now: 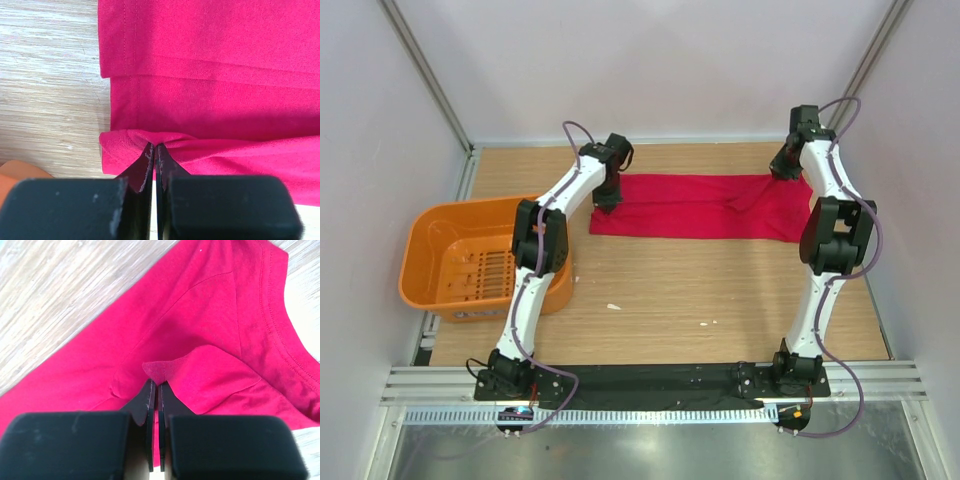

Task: Fold and stack the t-shirts
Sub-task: Fold the tshirt

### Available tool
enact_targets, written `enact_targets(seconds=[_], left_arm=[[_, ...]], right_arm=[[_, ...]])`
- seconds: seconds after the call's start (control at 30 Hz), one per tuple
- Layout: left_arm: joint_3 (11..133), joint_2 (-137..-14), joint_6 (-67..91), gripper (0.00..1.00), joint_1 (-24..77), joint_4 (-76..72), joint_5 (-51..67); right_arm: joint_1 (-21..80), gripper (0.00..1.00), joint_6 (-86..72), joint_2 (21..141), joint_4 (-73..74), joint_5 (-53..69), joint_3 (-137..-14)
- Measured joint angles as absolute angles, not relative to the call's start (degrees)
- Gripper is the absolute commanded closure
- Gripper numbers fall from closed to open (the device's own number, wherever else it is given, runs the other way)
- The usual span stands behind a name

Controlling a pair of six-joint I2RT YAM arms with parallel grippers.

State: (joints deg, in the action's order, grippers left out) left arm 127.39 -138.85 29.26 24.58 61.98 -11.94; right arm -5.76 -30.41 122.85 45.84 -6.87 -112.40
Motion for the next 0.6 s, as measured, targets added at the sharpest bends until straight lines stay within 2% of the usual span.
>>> enact_targets(seconds=[0.1, 0.17, 0.27, 0.3, 0.37, 0.47, 0.53, 0.6], left_arm=[[127.4, -138.9, 29.1, 0.92, 24.6, 62.0, -12.0], [128.0, -139.1, 28.9, 0.8, 24.5, 62.2, -12.4], [130.3, -139.5, 28.1, 0.64, 24.4, 62.8, -16.3], [130.9, -139.5, 28.0, 0.62, 24.4, 62.9, -18.0], [131.1, -138.6, 27.7, 0.57, 24.5, 62.5, -21.0], [124.5, -133.6, 27.1, 0.63, 25.1, 59.9, -22.3], [118.1, -128.7, 27.3, 0.7, 25.8, 58.4, -20.4], [112.9, -124.5, 27.8, 0.72, 26.9, 56.2, -17.7]], right_arm=[[-5.8, 0.99, -30.3, 123.3, 45.8, -6.9, -112.4], [-5.8, 0.97, -30.3, 123.4, 45.3, -6.9, -112.4], [-6.0, 0.73, -30.0, 124.2, 43.5, -7.2, -112.4], [-6.0, 0.55, -29.9, 124.6, 42.7, -7.5, -112.5], [-6.3, 0.52, -28.9, 125.2, 40.4, -7.9, -112.4], [-6.9, 0.46, -27.9, 125.3, 38.8, -7.7, -112.4], [-7.0, 0.42, -27.5, 125.3, 38.4, -7.2, -112.5], [-7.3, 0.39, -27.3, 125.2, 39.0, -6.2, -112.5]])
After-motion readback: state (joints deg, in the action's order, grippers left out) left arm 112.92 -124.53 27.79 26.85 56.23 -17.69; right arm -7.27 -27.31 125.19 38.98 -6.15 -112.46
